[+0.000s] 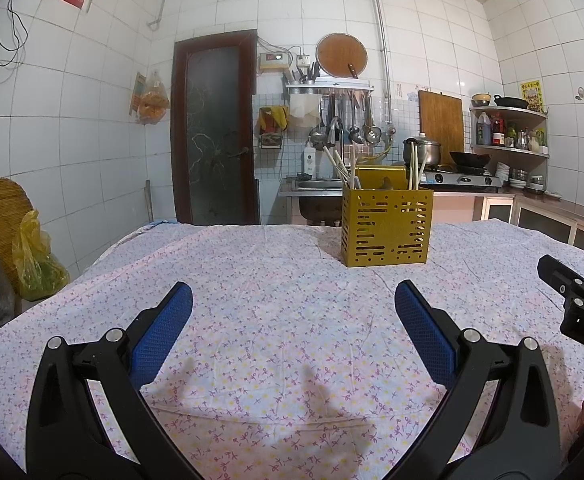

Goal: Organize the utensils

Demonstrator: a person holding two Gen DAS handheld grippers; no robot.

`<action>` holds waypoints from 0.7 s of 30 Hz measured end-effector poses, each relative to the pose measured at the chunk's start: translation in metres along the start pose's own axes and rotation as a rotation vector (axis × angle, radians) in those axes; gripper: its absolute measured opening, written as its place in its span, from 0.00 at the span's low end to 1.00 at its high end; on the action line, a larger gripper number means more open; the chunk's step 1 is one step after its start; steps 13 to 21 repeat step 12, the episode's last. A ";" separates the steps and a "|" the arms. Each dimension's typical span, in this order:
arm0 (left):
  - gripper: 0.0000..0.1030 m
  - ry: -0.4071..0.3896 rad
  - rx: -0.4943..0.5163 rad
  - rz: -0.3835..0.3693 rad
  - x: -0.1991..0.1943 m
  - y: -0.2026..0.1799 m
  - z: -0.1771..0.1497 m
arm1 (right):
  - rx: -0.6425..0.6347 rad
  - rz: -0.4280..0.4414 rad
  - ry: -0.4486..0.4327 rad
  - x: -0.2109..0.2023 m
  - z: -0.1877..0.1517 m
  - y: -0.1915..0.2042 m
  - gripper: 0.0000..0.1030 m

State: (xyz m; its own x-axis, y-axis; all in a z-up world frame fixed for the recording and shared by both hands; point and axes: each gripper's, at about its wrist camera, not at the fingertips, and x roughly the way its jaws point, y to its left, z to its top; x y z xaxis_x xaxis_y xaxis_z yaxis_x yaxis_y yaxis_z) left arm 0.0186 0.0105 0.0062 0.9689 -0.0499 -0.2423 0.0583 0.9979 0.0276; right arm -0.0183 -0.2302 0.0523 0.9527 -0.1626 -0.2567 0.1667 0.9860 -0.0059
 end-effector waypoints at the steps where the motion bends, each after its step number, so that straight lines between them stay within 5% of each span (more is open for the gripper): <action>1: 0.95 0.000 -0.001 0.000 0.000 0.000 0.000 | 0.000 0.000 -0.001 0.000 0.000 0.000 0.96; 21: 0.95 0.002 0.001 0.008 0.003 0.000 -0.002 | 0.001 0.000 -0.002 -0.001 0.000 0.000 0.96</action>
